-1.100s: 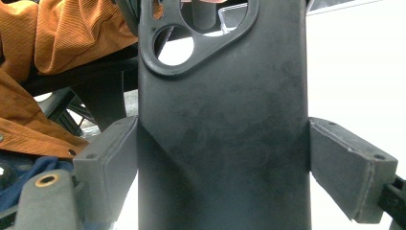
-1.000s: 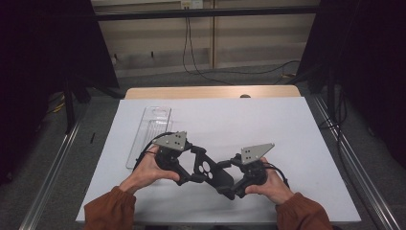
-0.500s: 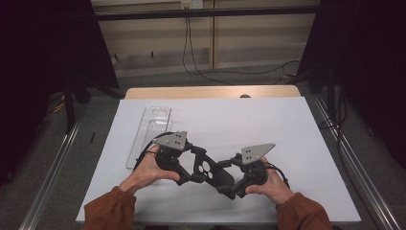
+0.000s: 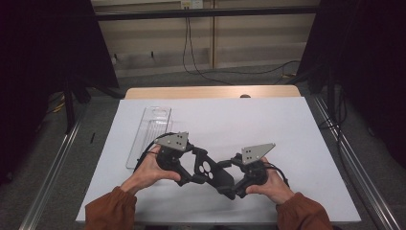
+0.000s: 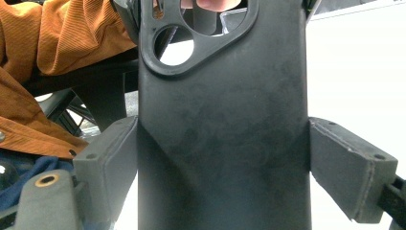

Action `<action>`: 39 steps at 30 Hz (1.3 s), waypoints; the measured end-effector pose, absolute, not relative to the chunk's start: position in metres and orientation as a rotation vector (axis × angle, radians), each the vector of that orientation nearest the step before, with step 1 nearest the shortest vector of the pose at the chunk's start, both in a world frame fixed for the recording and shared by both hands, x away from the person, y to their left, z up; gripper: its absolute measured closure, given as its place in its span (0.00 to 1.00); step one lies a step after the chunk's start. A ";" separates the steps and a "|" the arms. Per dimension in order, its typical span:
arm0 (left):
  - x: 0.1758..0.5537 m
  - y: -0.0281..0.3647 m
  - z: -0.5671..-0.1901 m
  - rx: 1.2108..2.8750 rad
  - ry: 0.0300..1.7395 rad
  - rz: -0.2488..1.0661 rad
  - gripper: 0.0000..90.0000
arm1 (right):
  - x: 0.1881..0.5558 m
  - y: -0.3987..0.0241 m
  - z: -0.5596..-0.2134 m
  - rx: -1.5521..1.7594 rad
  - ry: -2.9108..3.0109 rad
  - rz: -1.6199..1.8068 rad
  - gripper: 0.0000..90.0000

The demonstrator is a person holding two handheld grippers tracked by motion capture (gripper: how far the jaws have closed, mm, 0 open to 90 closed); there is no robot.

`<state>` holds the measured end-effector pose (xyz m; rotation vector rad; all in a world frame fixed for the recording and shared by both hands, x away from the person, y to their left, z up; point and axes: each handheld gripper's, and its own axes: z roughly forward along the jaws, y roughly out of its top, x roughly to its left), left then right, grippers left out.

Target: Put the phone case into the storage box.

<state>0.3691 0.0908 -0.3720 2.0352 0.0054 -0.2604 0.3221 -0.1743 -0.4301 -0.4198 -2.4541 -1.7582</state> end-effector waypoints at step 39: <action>0.373 0.100 -0.361 1.974 0.118 -0.195 0.16 | 0.325 -0.183 -0.423 -0.535 -2.451 -1.864 0.04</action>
